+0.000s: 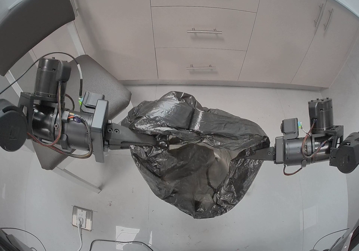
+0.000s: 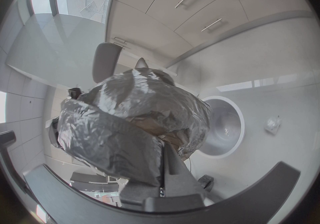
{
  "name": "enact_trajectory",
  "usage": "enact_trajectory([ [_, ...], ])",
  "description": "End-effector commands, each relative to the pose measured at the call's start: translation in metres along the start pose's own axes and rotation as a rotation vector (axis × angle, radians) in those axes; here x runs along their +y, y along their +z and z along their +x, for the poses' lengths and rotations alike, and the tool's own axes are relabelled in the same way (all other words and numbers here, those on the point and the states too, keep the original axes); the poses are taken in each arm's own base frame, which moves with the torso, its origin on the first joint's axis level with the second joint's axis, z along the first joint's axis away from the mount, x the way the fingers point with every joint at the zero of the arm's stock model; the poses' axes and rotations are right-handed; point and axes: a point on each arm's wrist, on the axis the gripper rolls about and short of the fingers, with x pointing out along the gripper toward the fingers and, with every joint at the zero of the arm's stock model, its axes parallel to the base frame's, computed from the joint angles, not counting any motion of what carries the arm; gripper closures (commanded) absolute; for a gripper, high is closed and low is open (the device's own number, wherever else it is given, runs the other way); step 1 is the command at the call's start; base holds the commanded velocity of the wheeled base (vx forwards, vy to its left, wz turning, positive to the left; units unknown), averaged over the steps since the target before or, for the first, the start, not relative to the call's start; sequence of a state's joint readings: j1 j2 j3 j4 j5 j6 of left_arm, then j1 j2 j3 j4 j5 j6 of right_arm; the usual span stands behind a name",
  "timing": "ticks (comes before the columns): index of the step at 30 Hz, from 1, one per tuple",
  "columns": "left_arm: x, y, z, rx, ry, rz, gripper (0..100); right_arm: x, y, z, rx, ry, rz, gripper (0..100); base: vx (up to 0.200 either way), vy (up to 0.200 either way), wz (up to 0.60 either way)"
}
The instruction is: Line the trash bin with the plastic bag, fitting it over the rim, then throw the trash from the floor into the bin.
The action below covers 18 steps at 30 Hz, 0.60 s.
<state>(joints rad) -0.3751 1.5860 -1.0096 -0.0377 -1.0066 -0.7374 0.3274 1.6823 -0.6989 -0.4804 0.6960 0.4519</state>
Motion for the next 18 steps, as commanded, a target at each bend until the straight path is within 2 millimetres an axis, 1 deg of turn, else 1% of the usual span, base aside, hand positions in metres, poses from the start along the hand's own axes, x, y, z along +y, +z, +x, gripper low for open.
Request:
enact_trajectory([
  [1,0.048,0.009,0.013,0.086,-0.026,-0.115,100,0.023,-0.010,-0.022,0.018,0.054,-0.009,100,0.000,0.000,0.00],
  [3,0.053,0.010,0.018,0.107,-0.037,-0.128,100,0.026,-0.017,-0.028,0.021,0.060,-0.014,100,0.000,0.000,0.00],
  [4,0.053,0.010,0.018,0.109,-0.037,-0.129,100,0.027,-0.018,-0.029,0.020,0.062,-0.017,100,0.000,0.000,0.00],
  [6,0.051,0.005,0.028,0.146,-0.045,-0.127,100,0.031,-0.024,-0.036,0.018,0.066,-0.018,100,0.000,0.000,0.00],
  [9,0.045,0.000,0.039,0.189,-0.058,-0.115,100,0.032,-0.029,-0.040,0.016,0.067,-0.019,100,0.000,0.000,0.00],
  [10,0.045,0.000,0.039,0.189,-0.058,-0.115,100,0.032,-0.029,-0.040,0.016,0.067,-0.019,100,0.000,0.000,0.00],
  [12,0.045,-0.005,0.057,0.241,-0.071,-0.102,100,0.032,-0.033,-0.042,0.022,0.069,-0.017,100,0.000,0.000,0.00],
  [13,0.045,-0.005,0.057,0.241,-0.071,-0.102,100,0.032,-0.033,-0.042,0.022,0.069,-0.017,100,0.000,0.000,0.00],
  [14,0.049,-0.005,0.067,0.256,-0.079,-0.090,100,0.031,-0.036,-0.042,0.030,0.066,-0.010,100,0.000,0.000,0.00],
  [15,0.053,-0.003,0.071,0.256,-0.080,-0.088,100,0.030,-0.038,-0.042,0.036,0.062,-0.005,100,0.000,0.000,0.00],
  [16,0.053,-0.003,0.072,0.257,-0.081,-0.086,100,0.029,-0.038,-0.042,0.038,0.061,-0.003,100,0.000,0.000,0.00],
  [17,0.060,-0.002,0.077,0.259,-0.080,-0.092,100,0.027,-0.041,-0.040,0.050,0.054,0.006,100,0.000,0.000,0.00],
  [18,0.060,-0.002,0.078,0.260,-0.081,-0.091,100,0.027,-0.041,-0.040,0.049,0.054,0.005,100,0.000,0.000,0.00],
])
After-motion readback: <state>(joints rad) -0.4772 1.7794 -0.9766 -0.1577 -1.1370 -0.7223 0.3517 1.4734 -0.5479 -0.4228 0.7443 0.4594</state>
